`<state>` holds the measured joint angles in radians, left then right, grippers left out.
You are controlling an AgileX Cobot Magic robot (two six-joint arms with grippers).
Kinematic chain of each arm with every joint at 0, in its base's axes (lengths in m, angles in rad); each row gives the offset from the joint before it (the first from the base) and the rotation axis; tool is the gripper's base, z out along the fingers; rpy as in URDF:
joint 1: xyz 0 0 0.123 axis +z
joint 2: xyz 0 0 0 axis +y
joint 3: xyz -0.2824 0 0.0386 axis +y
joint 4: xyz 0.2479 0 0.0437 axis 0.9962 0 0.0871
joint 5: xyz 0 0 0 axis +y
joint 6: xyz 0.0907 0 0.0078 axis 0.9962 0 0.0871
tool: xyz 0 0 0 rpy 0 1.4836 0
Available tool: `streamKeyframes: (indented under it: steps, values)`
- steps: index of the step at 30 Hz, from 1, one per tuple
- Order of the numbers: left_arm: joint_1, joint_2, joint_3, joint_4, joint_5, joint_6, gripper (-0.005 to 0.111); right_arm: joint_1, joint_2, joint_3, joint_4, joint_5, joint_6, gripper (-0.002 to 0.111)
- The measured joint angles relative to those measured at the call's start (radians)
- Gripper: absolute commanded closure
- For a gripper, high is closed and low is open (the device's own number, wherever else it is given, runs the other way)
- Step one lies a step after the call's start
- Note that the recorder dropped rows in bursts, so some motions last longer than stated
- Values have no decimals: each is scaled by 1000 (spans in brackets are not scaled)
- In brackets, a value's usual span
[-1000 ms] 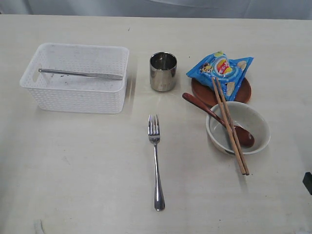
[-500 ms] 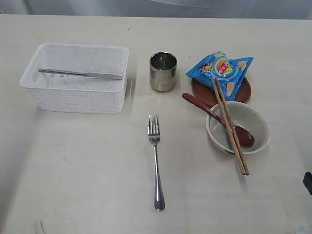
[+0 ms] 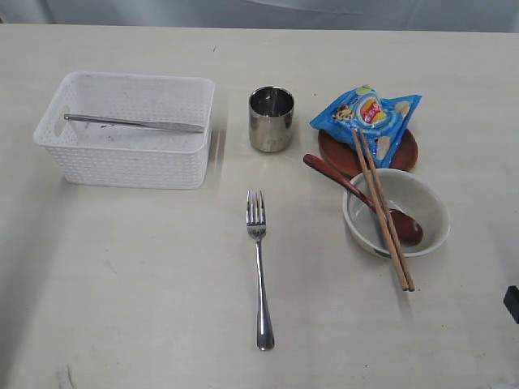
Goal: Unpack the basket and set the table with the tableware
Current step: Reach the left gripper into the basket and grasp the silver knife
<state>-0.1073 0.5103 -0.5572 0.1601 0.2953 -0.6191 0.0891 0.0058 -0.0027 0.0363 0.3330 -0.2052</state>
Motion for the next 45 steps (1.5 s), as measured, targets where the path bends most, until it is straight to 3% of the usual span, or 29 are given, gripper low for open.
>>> streamKeyframes:
  steps: [7,9,13,15,20,27,30,39,45]
  values:
    - [-17,515,-442,-376,458,584,103,0,0,0,0,0,0,109]
    - [-20,655,-535,-453,536,687,93,0,0,0,0,0,0,109]
    - [-22,889,-659,-500,582,797,61,0,0,0,0,0,0,109]
    - [-27,976,-690,-521,583,838,54,0,0,0,0,0,0,109]
    - [-58,1186,-738,-568,582,877,59,0,0,0,0,0,0,109]
    - [-75,1429,-952,-441,728,948,59,0,0,0,0,0,0,109]
    - [-75,1483,-1018,-404,742,1088,59,0,0,0,0,0,0,109]
    - [-75,1546,-1012,-391,729,1604,59,0,0,0,0,0,0,109]
    - [-77,1563,-1009,-228,675,1695,59,3,0,0,2,0,2,109]
